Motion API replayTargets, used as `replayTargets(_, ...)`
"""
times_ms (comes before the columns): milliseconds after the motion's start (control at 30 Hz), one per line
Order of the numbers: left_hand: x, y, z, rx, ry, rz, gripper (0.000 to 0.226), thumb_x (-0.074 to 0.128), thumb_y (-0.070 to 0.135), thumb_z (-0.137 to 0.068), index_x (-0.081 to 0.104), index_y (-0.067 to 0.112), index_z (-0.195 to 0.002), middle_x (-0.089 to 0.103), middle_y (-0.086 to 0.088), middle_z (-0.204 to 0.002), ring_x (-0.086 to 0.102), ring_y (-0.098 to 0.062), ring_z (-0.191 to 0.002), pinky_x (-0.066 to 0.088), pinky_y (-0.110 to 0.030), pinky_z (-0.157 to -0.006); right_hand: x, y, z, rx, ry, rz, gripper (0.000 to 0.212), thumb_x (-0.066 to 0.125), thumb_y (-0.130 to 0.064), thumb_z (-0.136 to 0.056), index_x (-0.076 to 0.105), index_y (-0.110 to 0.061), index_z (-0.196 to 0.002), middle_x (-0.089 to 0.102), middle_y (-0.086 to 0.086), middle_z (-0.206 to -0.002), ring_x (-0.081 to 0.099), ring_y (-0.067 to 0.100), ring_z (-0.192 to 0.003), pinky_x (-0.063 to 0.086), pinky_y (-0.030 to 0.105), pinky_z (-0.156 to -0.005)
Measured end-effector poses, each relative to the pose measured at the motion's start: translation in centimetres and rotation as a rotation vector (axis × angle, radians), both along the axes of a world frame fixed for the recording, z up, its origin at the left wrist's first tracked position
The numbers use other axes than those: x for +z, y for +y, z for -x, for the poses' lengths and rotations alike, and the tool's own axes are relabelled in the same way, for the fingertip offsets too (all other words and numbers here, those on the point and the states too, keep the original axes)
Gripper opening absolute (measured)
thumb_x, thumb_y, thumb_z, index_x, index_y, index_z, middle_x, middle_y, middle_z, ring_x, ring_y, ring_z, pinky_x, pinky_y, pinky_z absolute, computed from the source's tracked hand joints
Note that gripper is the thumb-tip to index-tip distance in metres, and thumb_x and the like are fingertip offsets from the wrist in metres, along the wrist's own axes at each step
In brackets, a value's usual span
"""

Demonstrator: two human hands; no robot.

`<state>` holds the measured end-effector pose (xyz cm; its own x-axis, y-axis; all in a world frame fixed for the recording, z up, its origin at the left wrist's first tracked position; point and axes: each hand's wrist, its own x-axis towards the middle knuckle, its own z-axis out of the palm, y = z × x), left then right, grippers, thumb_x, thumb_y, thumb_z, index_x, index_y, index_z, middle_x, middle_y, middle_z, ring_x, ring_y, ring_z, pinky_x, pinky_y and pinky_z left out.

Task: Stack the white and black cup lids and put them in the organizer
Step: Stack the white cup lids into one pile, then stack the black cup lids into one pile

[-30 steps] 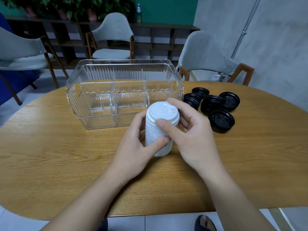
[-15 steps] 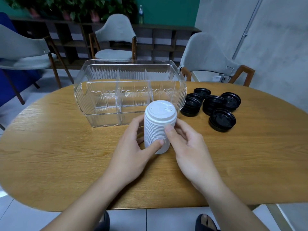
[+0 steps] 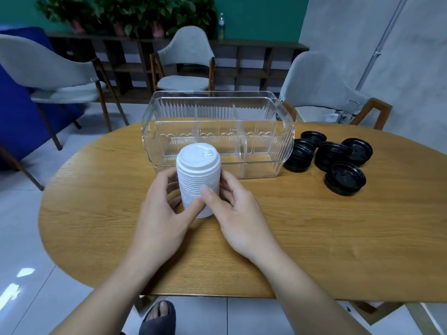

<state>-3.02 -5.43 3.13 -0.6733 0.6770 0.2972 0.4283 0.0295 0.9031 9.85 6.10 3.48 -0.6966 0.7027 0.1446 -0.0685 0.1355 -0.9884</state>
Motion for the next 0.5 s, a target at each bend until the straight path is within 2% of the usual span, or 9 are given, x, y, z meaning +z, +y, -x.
replayTargets(167, -0.3, -1.0, 0.7, 0.068, 0.060, 0.014, 0.072, 0.091, 0.037, -0.091, 0.053, 0.029, -0.152, 0.060, 0.014, -0.150, 0.058, -0.001, -0.142, 0.057, -0.040, -0.115, -0.6, -0.3, 0.3, 0.037, 0.004, -0.011, 0.061, 0.081, -0.025, -0.101, 0.056, -0.024, -0.156, 0.069, -0.011, -0.149, 0.064, 0.005, -0.139, 0.051, 0.042, -0.120)
replayTargets(233, -0.1, -1.1, 0.5, 0.150, 0.169, 0.001, 0.080, 0.093, 0.034, -0.088, 0.049, 0.024, -0.153, 0.052, 0.009, -0.150, 0.052, -0.008, -0.145, 0.049, -0.042, -0.121, -0.8, -0.2, 0.1, 0.025, 0.012, 0.014, 0.070, 0.084, -0.029, -0.098, 0.053, -0.020, -0.159, 0.065, -0.008, -0.154, 0.061, 0.004, -0.142, 0.050, 0.041, -0.121)
replayTargets(300, 0.8, -0.9, -0.2, 0.217, 0.314, -0.046, 0.081, 0.095, 0.027, -0.086, 0.049, 0.018, -0.152, 0.049, 0.004, -0.146, 0.050, -0.021, -0.142, 0.045, -0.043, -0.120, -0.9, 0.0, -0.4, -0.008, 0.000, 0.030, 0.079, 0.086, -0.040, -0.093, 0.052, -0.019, -0.161, 0.062, -0.007, -0.157, 0.058, 0.000, -0.143, 0.051, 0.038, -0.121)
replayTargets(400, 2.5, -0.4, -2.1, 0.244, 0.466, -0.168, 0.063, 0.089, 0.020, -0.090, 0.056, 0.009, -0.142, 0.052, -0.001, -0.137, 0.052, -0.029, -0.127, 0.046, -0.039, -0.108, -0.9, 0.8, -1.8, -0.058, -0.040, -0.011, 0.072, 0.083, -0.051, -0.092, 0.059, -0.027, -0.155, 0.063, -0.014, -0.153, 0.058, -0.003, -0.141, 0.053, 0.037, -0.118)
replayTargets(500, 3.2, 0.5, -4.3, 0.119, 0.535, -0.275, 0.044, 0.081, 0.015, -0.092, 0.064, 0.006, -0.131, 0.055, 0.002, -0.124, 0.056, -0.027, -0.113, 0.047, -0.038, -0.099, -0.7, 1.9, -3.7, -0.098, -0.033, -0.014, 0.062, 0.084, -0.043, -0.094, 0.063, -0.027, -0.151, 0.065, -0.016, -0.149, 0.061, 0.000, -0.139, 0.056, 0.038, -0.115)
